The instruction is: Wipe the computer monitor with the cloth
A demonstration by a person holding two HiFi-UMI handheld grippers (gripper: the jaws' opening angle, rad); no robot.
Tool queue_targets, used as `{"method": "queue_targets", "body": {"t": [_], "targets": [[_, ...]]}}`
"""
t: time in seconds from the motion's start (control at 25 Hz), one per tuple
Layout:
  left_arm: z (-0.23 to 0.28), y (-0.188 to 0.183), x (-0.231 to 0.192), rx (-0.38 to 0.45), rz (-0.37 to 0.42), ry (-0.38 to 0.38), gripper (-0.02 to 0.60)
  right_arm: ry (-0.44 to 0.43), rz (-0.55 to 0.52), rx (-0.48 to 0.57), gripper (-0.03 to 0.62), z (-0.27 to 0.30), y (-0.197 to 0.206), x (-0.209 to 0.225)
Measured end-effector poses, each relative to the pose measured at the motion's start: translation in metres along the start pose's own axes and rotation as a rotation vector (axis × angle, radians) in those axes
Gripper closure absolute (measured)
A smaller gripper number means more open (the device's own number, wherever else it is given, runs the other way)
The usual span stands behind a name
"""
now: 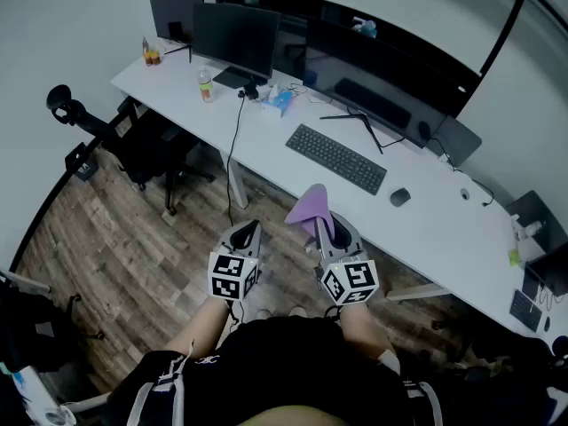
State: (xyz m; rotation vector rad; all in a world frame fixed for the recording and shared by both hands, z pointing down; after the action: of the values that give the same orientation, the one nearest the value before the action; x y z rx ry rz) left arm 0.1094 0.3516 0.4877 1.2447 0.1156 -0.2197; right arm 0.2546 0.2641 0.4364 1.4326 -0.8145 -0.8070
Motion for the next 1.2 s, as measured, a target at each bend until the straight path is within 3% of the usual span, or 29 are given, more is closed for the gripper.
{"method": "queue_targets", "body": {"t": [0.88, 1.2], "targets": [[-0.008, 0.0, -0.056, -0.008, 0.04, 0.052, 0.568, 0.058, 0.011, 0.027, 0.525, 0.037, 0.004, -0.045], [0.015, -0.006, -0.076, -0.021, 0.047, 0.066, 0.568, 0.088, 0.019, 0.03, 0.525, 0.068, 0.006, -0.033]]}}
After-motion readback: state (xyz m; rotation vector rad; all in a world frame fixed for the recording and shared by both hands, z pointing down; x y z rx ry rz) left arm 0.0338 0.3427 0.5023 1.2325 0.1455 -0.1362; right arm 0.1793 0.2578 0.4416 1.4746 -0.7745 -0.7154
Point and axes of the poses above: the fingertips, and each gripper's own axes: z forward along the fingers, x to its right, y out of its underside, the point moved 3 cm from there along -z, backward along the fingers, and after that the axes turned 8 degrees about -z, right-handed, at the moved point
